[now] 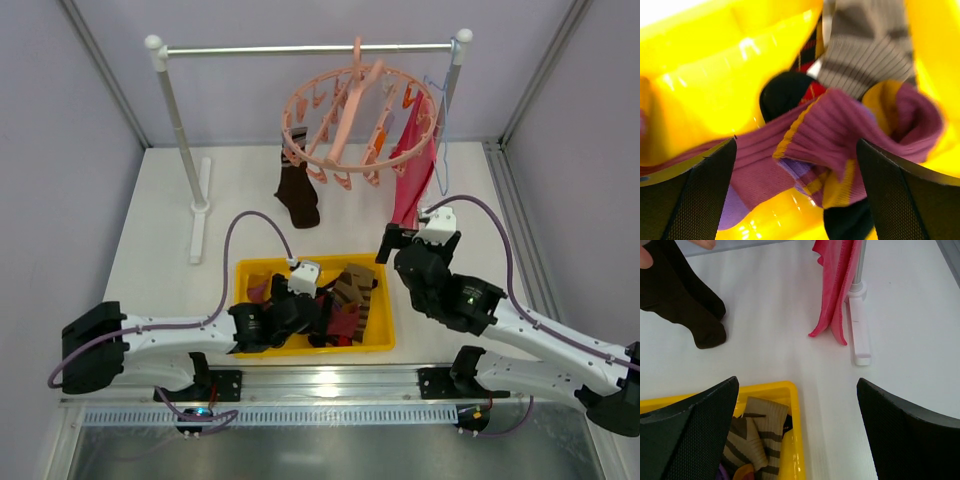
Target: Remove the socks clipped to the hanger
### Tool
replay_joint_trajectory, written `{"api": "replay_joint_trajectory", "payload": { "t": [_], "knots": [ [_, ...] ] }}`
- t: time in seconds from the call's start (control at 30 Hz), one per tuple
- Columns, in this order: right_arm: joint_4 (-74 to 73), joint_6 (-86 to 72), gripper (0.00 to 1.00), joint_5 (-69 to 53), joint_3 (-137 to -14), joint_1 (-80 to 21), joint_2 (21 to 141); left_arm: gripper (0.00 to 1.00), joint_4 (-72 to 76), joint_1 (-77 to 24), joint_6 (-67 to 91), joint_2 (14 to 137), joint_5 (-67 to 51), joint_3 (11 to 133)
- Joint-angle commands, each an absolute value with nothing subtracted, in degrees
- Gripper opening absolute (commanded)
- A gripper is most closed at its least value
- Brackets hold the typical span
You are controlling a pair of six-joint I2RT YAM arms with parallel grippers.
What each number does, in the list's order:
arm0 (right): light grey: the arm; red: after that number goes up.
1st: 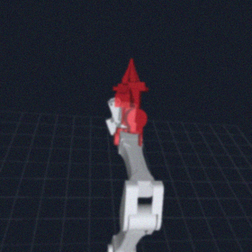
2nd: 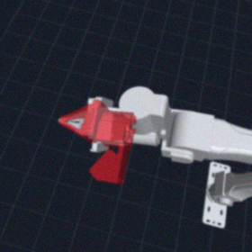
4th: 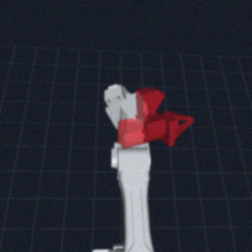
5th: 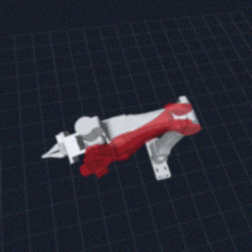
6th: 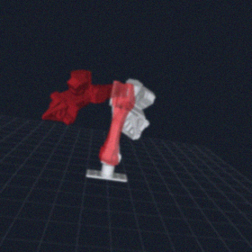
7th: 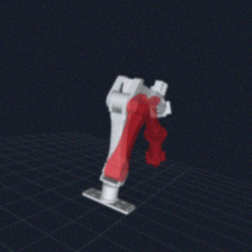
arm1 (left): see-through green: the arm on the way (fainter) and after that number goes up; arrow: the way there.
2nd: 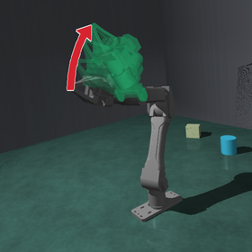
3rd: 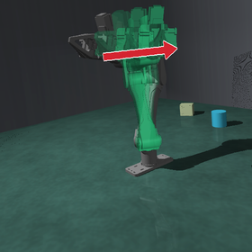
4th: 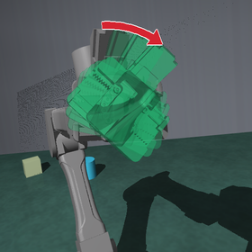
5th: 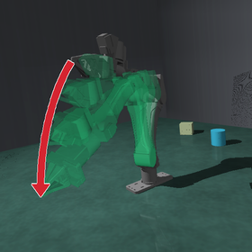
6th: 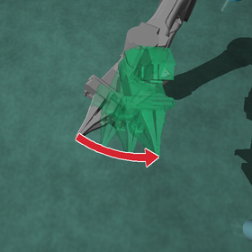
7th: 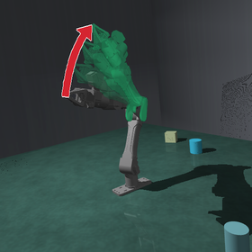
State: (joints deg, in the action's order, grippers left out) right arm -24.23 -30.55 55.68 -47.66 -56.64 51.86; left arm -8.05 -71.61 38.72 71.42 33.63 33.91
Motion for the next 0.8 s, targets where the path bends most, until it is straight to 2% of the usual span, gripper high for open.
{"api": "replay_joint_trajectory", "payload": {
  "t": [0.0,0.3,0.43,0.5,0.53,0.6,0.77],
  "knots": [
    [-23.03,-31.99,1.0,56.6,-46.59,-55.99,48.96,1.0,-9.49,-71.63,37.88,65.58,39.19,37.17],
    [-21.98,-31.2,1.0,54.23,-43.95,-53.26,45.62,0.99,-12.48,-71.28,29.01,54.23,50.34,41.74],
    [-19.61,-29.71,1.0,52.48,-41.93,-52.3,44.48,1.0,-13.01,-66.02,25.67,51.86,49.15,44.12],
    [-17.5,-29.01,1.0,51.16,-40.7,-51.6,43.95,1.0,-10.39,-58.83,23.57,49.85,44.67,43.69],
    [-16.88,-28.22,1.0,49.76,-40.26,-51.33,43.6,1.0,-7.5,-55.75,23.03,49.31,36.9,42.81],
    [-15.03,-27.78,1.0,48.52,-39.03,-50.28,43.16,1.0,-4.94,-45.91,23.11,48.61,29.31,42.19],
    [-11.87,-26.72,1.0,44.04,-37.01,-48.26,41.92,1.0,9.27,-23.7,26.27,53.78,-3.3,41.31]
  ]
}}
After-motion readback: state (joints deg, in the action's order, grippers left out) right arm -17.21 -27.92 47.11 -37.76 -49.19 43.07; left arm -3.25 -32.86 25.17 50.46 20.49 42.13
